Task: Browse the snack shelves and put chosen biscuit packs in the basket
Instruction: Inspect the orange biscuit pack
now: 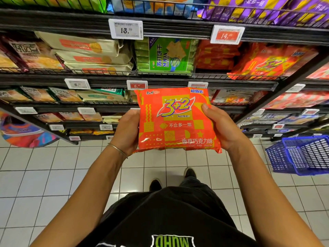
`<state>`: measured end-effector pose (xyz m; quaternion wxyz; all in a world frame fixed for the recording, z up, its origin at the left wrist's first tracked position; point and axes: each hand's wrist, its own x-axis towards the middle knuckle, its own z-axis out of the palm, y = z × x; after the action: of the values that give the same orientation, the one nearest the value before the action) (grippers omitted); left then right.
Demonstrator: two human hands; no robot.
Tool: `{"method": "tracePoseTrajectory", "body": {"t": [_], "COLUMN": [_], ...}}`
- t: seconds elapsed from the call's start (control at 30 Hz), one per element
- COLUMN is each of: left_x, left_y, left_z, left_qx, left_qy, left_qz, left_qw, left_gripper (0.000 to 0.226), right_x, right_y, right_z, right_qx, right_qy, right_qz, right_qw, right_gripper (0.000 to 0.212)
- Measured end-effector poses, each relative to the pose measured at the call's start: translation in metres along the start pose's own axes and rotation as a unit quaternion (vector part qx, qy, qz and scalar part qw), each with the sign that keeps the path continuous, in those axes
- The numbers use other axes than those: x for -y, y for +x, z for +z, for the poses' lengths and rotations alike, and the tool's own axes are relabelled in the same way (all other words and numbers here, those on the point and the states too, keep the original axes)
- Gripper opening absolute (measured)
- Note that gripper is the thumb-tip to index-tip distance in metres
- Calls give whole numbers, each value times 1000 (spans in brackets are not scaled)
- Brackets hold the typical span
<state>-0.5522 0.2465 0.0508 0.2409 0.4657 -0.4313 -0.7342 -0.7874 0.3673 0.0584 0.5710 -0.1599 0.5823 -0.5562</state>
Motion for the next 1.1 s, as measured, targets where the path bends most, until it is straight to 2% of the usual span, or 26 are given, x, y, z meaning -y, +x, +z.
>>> {"method": "tracePoseTrajectory", "body": {"t": [0.17, 0.23, 0.33, 0.53, 0.83, 0.93, 1.0, 1.1], "left_x": [0, 1, 2, 9, 14, 17, 20, 27], "left_y": [3, 4, 5, 10, 8, 6, 6, 7], "left_z": [-2, -2, -3, -2, -6, -6, -7, -6], "left_qx": [-26, -31, -25, -22, -30, -38, -27, -41], "left_qy": [97, 105, 61, -8, -61, -104, -89, -72], "left_qz": [31, 37, 29, -37, -55, -80, -61, -11], "left_qw": [994, 993, 997, 999, 996, 991, 994, 997], "left_gripper": [42, 41, 39, 42, 40, 48, 50, 37], "right_x": [-1, -3, -3, -3, -6, -3, -2, -4], "right_y": [0, 0, -1, -1, -2, -1, 0, 0], "right_z": [-1, -1, -1, 0, -3, -4, -4, -2], "right_qx": [3, 7, 16, 22, 20, 31, 33, 30], "right_qy": [-7, 13, 52, 45, 31, 21, 15, 14], "right_qz": [-8, -8, -5, 1, 7, 0, -8, -10], "right_qw": [1000, 1000, 999, 999, 999, 999, 999, 999], "right_gripper": [50, 44, 37, 44, 56, 57, 57, 57]}}
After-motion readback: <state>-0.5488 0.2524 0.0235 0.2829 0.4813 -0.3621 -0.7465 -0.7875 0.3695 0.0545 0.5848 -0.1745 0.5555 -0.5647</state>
